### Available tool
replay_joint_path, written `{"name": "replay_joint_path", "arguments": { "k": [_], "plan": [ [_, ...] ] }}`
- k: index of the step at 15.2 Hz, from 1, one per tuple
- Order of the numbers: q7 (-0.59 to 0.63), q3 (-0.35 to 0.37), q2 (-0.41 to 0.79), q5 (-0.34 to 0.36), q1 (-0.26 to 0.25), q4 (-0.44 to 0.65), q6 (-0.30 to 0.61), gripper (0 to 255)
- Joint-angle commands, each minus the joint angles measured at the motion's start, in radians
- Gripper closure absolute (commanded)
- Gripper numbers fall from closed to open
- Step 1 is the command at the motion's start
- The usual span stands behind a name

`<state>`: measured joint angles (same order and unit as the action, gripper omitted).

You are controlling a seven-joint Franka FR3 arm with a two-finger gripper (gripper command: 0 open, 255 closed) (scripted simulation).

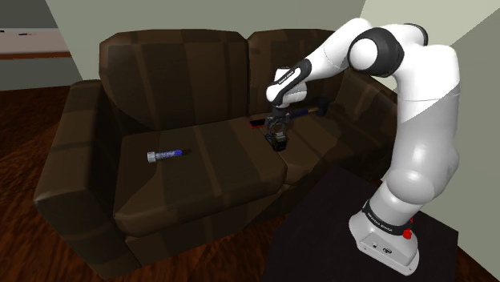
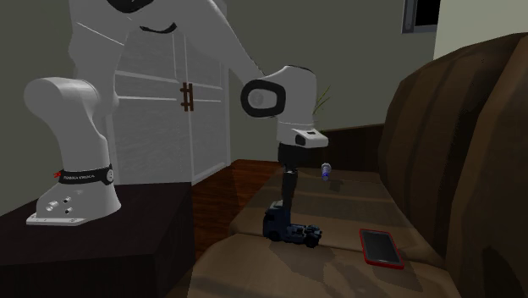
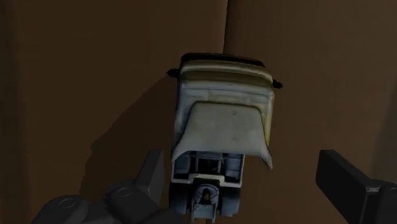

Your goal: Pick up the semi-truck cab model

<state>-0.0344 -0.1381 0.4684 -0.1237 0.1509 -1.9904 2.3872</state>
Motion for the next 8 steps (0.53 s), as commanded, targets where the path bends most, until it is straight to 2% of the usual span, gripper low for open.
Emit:
{"name": "replay_joint_path", "arguments": {
  "k": [1,2,8],
  "plan": [
    [0.001,-0.003,0.081,-0.01,0.015,0.065,0.006,0],
    [0.004,-0.004,0.115,-0.013,0.021,0.095,0.007,0],
    [-0.004,0.006,0.18,-0.025,0.028,0.107,0.059,0]
  ]
}}
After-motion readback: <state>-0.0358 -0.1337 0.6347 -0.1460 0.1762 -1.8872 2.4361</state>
